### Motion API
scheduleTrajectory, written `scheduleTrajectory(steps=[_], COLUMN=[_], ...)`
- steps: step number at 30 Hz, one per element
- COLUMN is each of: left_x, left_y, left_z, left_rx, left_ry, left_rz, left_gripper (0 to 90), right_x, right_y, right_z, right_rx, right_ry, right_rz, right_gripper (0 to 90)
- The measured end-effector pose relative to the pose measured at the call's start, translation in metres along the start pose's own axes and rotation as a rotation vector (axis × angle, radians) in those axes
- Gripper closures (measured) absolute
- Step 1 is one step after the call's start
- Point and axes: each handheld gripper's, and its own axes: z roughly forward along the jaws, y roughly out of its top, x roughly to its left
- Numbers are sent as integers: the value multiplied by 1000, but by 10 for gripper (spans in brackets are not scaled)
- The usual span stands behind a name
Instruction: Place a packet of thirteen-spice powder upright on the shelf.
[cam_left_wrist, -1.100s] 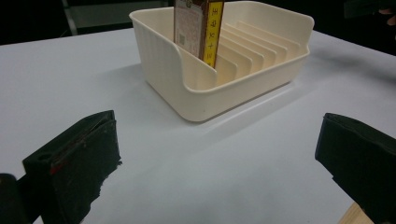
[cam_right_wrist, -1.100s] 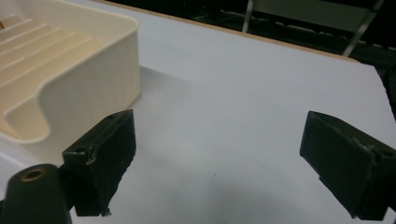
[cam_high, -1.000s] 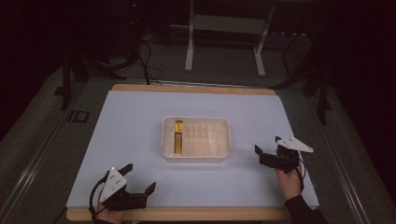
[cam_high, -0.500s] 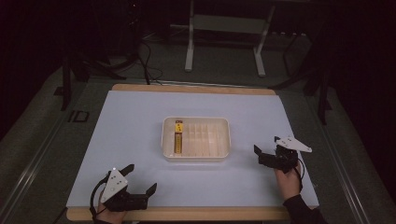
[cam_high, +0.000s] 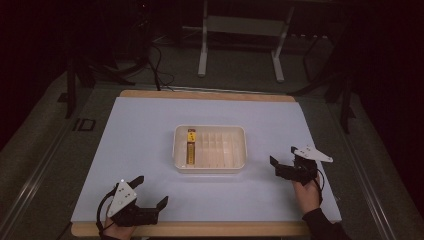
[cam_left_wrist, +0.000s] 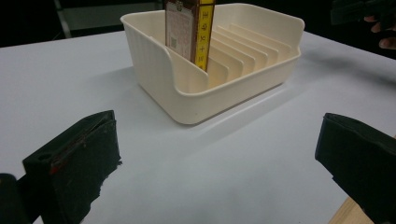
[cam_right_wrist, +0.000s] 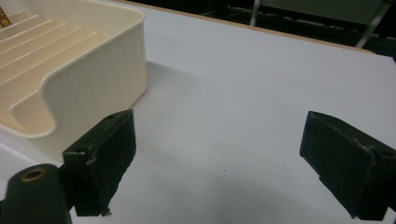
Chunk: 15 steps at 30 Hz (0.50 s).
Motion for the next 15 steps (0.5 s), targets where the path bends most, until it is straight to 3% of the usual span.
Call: scheduleTrajectory(steps=[15], left_x=[1], left_y=[0], left_z=[0], left_rx=[-2], left_ry=[-2], left_rz=[-4], left_gripper=[0], right_x=[-2], right_y=[0], right_z=[2], right_rx=[6], right_ry=[-3], right_rz=[9], right_gripper=[105])
